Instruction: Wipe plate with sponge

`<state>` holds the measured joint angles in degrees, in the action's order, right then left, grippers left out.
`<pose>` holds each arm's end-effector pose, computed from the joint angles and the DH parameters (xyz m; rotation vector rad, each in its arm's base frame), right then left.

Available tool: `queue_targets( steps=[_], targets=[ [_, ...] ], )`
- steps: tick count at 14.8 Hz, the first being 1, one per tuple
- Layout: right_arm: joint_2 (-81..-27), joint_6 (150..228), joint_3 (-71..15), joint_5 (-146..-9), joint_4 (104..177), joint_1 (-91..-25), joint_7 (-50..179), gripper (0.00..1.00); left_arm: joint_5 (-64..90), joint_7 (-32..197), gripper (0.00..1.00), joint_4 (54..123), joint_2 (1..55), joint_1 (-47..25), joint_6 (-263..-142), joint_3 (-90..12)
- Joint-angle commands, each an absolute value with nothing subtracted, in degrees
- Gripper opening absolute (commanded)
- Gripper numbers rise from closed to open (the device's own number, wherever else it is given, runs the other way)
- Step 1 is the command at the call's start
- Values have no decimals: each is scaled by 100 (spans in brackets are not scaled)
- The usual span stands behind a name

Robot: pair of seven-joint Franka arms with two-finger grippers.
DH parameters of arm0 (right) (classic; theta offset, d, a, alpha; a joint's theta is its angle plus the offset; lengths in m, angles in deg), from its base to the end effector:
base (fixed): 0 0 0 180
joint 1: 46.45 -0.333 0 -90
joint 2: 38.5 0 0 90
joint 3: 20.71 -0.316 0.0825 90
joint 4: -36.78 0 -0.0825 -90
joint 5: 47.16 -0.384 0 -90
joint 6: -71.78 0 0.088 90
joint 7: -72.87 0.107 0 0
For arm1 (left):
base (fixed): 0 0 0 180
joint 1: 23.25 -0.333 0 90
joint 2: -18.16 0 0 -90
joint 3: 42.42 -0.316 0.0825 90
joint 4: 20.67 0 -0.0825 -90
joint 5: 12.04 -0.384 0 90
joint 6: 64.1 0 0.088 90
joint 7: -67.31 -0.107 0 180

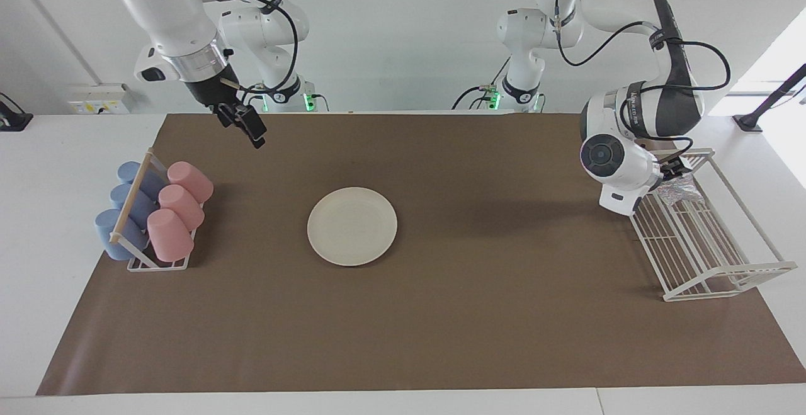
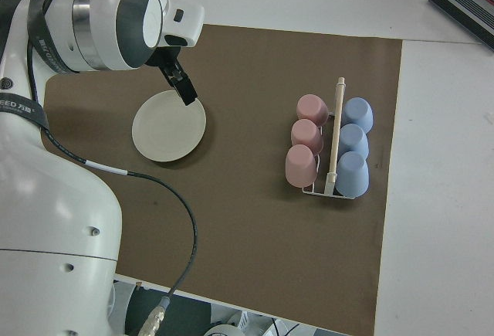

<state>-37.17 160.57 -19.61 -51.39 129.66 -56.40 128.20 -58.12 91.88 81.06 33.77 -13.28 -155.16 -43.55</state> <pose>0.5363 0.0915 0.6121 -2.8500 1.2242 0.1246 0.5944 -0.0165 0.4063 -2.2492 -0.0690 0.2267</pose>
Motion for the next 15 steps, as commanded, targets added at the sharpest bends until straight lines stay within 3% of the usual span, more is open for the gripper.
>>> queue_targets(
  steps=[1, 2, 10, 15],
  targets=[
    [-3551, 15941, -1957, -5217, 13117, -5744, 13366, 100, -5924, 9472, 17, 8269, 3249, -1341, -15480, -4356],
    [-3551, 15967, -1957, -5217, 13117, -5761, 13656, 100, -5924, 9508, 0, 8269, 3258, -1349, -15472, -4356],
    [-3516, 15836, -2027, -5209, 13126, -6122, 14784, 100, -5828, 9473, 0, 8068, 3223, -1385, -15472, -4347],
    [-3498, 15792, -2027, -5217, 13135, -6131, 15361, 100, -4530, 9429, 0, 6778, 3257, -1359, -14745, -4347]
  ],
)
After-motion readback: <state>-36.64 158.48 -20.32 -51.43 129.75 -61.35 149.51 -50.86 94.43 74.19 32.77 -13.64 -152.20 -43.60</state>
